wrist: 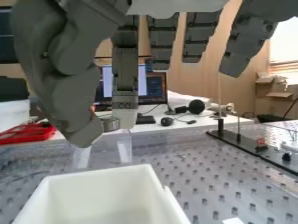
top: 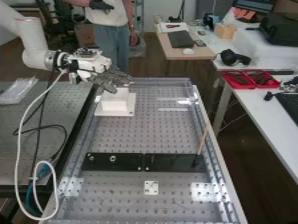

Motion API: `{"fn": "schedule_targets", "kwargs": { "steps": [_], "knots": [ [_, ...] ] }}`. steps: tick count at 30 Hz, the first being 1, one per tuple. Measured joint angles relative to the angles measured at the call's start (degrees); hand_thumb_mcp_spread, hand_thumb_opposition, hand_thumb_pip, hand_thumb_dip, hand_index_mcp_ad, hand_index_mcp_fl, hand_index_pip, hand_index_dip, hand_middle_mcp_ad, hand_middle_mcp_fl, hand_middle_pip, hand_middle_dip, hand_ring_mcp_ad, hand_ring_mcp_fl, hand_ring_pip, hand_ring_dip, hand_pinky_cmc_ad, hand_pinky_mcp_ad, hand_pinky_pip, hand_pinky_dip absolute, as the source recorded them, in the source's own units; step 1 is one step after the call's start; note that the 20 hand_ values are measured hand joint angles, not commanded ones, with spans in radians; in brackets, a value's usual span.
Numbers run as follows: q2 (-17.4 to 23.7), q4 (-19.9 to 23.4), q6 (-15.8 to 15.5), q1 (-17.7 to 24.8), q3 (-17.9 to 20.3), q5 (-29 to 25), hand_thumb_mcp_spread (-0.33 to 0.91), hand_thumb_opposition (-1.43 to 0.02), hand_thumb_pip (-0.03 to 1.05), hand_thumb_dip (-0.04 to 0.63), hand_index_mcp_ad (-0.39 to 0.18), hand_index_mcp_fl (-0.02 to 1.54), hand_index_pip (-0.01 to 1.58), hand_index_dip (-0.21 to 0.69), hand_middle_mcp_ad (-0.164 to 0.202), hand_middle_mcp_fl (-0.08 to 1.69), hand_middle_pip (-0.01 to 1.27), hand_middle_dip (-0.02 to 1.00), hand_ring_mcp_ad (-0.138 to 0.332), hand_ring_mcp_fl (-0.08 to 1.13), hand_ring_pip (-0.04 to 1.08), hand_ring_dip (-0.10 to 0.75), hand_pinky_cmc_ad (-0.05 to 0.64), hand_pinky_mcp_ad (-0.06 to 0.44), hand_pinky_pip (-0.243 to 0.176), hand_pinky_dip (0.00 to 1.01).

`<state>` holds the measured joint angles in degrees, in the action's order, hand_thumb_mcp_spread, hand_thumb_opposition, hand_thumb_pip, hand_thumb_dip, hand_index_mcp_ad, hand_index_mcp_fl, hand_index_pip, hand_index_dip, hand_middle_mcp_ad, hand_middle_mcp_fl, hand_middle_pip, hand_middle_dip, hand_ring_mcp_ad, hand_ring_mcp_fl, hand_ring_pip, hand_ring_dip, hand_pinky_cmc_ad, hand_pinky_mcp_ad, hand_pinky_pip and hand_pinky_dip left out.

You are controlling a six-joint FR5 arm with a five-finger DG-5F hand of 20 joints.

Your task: Grab the bearing and place it in the white container

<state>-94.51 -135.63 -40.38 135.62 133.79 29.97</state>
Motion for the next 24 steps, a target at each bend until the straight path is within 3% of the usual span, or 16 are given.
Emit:
{"fn": "schedule_targets", "kwargs": {
  "steps": [9, 24],
  "knots": [
    [-1.73, -0.72, 0.38, 1.13, -0.85, 1.85, 0.39, -0.83, 0.60, 0.298, -0.087, 0.28, 1.38, 0.230, 0.063, 0.06, 0.14, 0.20, 0.113, 0.01, 0.09, 0.087, 0.386, 0.297, -0.045, 0.22],
    [-3.00, -1.75, 1.52, 2.53, -1.36, -0.10, 0.39, -0.83, 0.60, 0.298, -0.087, 0.29, 1.39, 0.227, 0.065, 0.06, 0.14, 0.20, 0.113, 0.01, 0.09, 0.087, 0.386, 0.297, -0.045, 0.22]
  ]
}}
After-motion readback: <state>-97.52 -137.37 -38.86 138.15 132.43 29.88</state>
